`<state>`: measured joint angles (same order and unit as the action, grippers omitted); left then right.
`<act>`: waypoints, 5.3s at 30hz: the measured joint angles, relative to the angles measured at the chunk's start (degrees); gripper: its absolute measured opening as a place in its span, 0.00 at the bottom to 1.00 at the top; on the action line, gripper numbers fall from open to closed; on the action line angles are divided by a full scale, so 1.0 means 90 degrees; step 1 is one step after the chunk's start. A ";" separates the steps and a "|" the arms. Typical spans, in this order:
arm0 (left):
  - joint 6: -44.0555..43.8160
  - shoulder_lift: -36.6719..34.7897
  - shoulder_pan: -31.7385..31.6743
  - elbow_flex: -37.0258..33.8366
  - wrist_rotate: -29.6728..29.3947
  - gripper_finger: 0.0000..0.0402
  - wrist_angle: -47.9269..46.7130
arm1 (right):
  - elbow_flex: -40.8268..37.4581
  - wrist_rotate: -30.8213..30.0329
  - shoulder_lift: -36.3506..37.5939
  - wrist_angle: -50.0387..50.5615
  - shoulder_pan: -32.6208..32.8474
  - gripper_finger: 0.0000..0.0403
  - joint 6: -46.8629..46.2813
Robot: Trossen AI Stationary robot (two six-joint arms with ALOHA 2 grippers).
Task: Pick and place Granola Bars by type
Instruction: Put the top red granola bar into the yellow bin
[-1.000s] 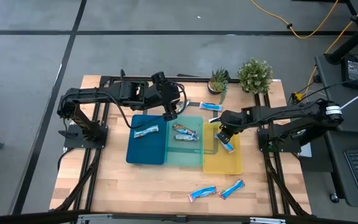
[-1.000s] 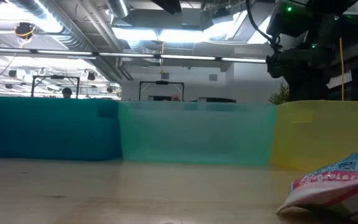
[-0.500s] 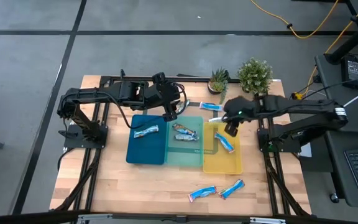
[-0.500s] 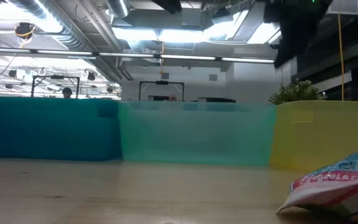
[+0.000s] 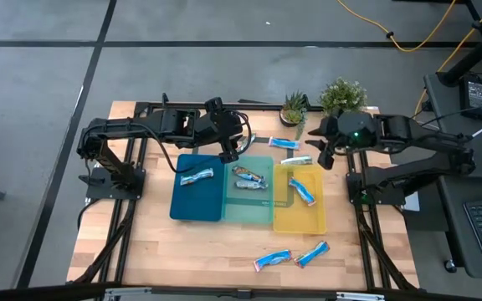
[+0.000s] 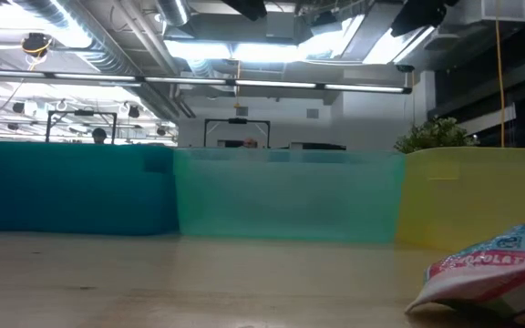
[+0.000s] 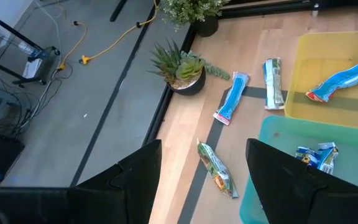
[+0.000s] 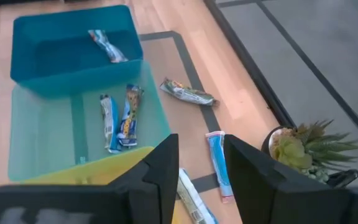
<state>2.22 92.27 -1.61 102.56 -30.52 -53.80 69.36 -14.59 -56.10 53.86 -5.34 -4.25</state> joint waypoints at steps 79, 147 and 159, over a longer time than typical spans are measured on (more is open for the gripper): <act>-0.0449 -0.0002 -0.0012 0.0000 -0.0173 0.56 -0.0006 | -0.1189 0.2181 -0.5301 -0.2617 -0.3277 0.64 0.2728; 0.0194 -0.0002 0.0037 0.0002 0.2074 0.56 0.0031 | -0.0699 0.2856 0.0147 -0.0974 -0.2248 0.10 0.2510; 0.0177 -0.0093 0.0175 0.0005 0.2241 0.56 0.0436 | -0.1088 0.3592 0.0751 -0.0482 -0.0964 0.10 0.2161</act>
<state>3.81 91.43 -0.03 102.61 -10.35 -49.88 59.57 17.74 -49.34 49.52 -14.02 15.20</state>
